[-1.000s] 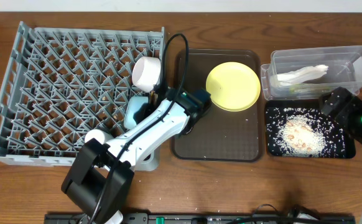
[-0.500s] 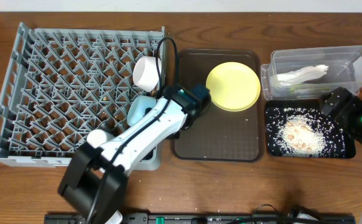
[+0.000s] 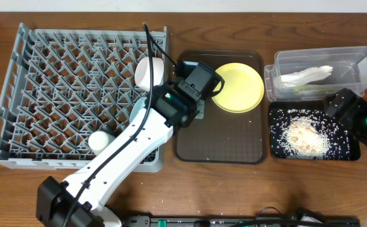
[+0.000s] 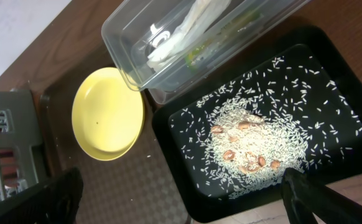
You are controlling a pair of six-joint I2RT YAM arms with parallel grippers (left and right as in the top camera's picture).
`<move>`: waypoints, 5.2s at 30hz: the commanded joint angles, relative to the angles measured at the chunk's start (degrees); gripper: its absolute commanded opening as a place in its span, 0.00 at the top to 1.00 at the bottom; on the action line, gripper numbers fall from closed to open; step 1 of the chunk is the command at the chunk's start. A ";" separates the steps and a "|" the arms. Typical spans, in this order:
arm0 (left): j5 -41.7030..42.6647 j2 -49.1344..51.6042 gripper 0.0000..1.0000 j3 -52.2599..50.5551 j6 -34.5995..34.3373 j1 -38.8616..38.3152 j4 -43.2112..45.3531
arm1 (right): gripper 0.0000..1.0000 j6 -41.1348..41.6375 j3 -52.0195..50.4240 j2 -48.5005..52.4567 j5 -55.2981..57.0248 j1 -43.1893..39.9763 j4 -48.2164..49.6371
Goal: Sort waste into correct bins and load items into the dishwasher
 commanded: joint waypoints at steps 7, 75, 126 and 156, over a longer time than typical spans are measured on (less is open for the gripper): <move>8.37 2.27 0.90 -2.19 12.70 0.44 3.98 | 0.01 0.33 0.33 0.02 0.15 -0.26 -0.09; 18.91 -20.37 0.63 -2.49 14.78 21.42 -4.52 | 0.76 52.85 -0.22 46.64 17.44 46.05 16.04; 49.27 -18.23 0.91 -2.49 14.84 21.27 6.78 | 0.57 -17.07 -0.04 12.96 -36.63 37.00 22.69; -19.56 -9.27 0.92 -0.55 35.04 21.38 6.36 | 0.01 3.15 -0.07 -0.85 2.95 2.95 5.70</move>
